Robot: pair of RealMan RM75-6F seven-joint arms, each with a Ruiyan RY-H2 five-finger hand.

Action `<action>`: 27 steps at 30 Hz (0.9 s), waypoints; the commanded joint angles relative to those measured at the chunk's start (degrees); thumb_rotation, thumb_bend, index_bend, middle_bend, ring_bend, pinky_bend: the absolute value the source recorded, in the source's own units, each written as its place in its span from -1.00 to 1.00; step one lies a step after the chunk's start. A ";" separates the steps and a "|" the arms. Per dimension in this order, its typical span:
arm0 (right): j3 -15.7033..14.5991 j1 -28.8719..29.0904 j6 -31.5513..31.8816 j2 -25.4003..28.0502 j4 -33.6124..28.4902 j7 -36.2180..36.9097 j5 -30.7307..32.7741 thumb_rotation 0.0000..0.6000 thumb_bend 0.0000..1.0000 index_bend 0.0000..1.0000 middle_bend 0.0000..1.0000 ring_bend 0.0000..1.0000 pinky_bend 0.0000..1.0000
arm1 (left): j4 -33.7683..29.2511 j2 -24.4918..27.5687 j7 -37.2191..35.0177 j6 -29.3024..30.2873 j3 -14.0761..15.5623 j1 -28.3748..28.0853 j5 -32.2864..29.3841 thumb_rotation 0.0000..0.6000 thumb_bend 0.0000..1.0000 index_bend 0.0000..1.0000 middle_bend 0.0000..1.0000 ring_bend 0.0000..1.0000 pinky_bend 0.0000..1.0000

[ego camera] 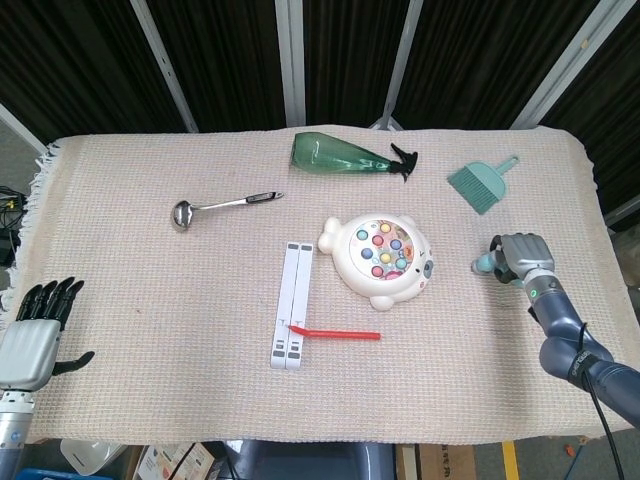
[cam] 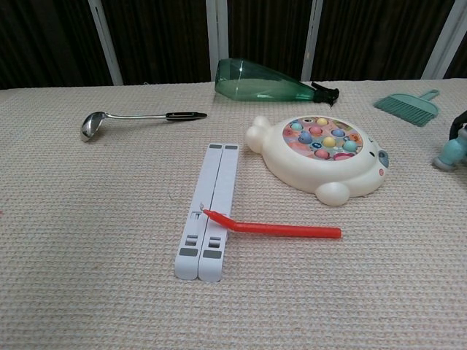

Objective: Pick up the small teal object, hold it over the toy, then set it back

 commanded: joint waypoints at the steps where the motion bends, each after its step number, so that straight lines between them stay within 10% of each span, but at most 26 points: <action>1: -0.14 -0.17 0.40 0.28 -0.56 -0.01 0.16 1.00 -0.19 -0.47 -0.27 -0.68 -0.77 | -0.02 0.03 -0.02 0.06 0.01 0.05 -0.03 1.00 -0.82 -0.90 -0.97 -1.00 -1.00; 6: -0.50 -0.37 -0.10 1.34 -2.02 0.32 -0.01 1.00 -0.19 -0.96 -0.67 -0.99 -1.00 | -0.12 0.12 -0.06 0.51 -0.01 0.15 0.34 1.00 -0.82 -0.90 -0.97 -1.00 -1.00; 20: 1.00 -3.34 4.41 5.46 -7.36 4.70 -4.02 1.00 -0.19 -1.00 -0.91 -1.00 -1.00 | -0.55 0.32 -0.09 1.51 -0.17 0.40 0.97 1.00 -0.82 -0.91 -0.97 -1.00 -1.00; 27: 3.72 -14.15 25.63 9.93 -18.47 14.59 -13.25 1.00 -0.19 -0.96 -0.87 -0.95 -0.96 | -0.67 0.28 -0.54 3.13 -0.60 0.72 1.87 1.00 -0.82 -0.90 -0.97 -1.00 -1.00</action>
